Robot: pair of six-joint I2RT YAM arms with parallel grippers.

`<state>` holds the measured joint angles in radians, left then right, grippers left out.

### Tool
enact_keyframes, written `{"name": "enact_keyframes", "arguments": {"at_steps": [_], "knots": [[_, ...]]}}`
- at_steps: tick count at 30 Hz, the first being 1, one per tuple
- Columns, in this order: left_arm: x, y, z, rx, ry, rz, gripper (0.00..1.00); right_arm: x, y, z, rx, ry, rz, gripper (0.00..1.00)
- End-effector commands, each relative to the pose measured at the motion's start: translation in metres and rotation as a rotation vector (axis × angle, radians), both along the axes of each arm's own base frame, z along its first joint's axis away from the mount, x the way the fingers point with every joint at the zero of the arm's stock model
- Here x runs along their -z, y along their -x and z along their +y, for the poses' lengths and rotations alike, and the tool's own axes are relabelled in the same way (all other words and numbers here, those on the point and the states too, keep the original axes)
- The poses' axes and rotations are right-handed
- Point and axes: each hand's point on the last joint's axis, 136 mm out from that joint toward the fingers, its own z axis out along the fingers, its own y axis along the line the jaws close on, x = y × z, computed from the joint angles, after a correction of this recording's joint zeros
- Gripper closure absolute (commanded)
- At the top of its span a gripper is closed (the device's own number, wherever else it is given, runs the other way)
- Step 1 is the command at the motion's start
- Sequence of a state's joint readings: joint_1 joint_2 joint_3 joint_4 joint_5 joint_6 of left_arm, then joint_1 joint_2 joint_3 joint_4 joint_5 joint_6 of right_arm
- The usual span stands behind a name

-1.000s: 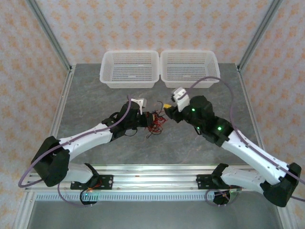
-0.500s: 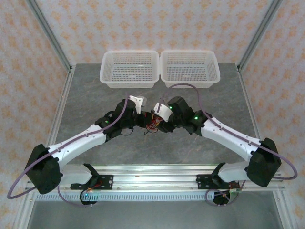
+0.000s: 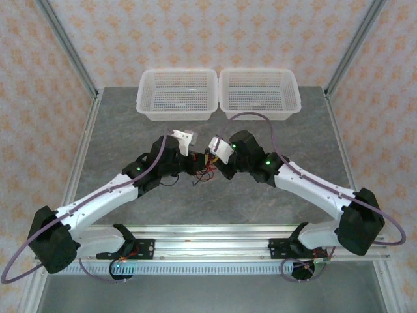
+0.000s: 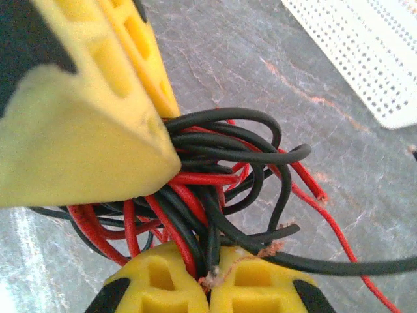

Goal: Untangle the cables

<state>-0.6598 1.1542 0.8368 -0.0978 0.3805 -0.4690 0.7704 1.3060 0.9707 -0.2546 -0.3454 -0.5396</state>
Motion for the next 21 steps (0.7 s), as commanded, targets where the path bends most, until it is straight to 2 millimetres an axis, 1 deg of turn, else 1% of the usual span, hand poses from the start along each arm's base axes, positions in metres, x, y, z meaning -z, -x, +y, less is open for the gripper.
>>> {"name": "enact_keyframes", "arguments": {"at_steps": [1,3,5,8,9,11,14,19,21], "knots": [[-0.013,0.009,-0.001,0.029,0.015,-0.036,1.00,-0.040,-0.001,0.007,0.007,-0.155,-0.085,1.00],[-0.002,0.002,0.015,-0.058,-0.055,-0.015,1.00,-0.050,0.001,0.001,0.035,-0.198,-0.100,1.00],[0.011,-0.006,0.033,-0.158,-0.130,0.014,1.00,-0.066,0.005,-0.007,0.069,-0.258,-0.118,1.00],[0.029,-0.015,0.053,-0.274,-0.216,0.056,1.00,-0.077,0.009,-0.018,0.134,-0.344,-0.112,1.00],[0.033,-0.017,0.057,-0.299,-0.230,0.062,1.00,-0.081,0.010,-0.021,0.153,-0.376,-0.105,1.00],[0.037,-0.021,0.061,-0.331,-0.241,0.070,1.00,-0.085,0.013,-0.025,0.187,-0.439,-0.086,1.00],[0.038,-0.027,0.059,-0.350,-0.223,0.067,0.98,-0.090,0.012,-0.033,0.255,-0.532,-0.058,1.00],[0.041,-0.032,0.058,-0.374,-0.198,0.064,1.00,-0.097,0.001,-0.052,0.426,-0.701,-0.022,1.00],[0.044,-0.032,0.058,-0.379,-0.188,0.060,1.00,-0.097,-0.003,-0.061,0.499,-0.768,-0.001,1.00]]}}
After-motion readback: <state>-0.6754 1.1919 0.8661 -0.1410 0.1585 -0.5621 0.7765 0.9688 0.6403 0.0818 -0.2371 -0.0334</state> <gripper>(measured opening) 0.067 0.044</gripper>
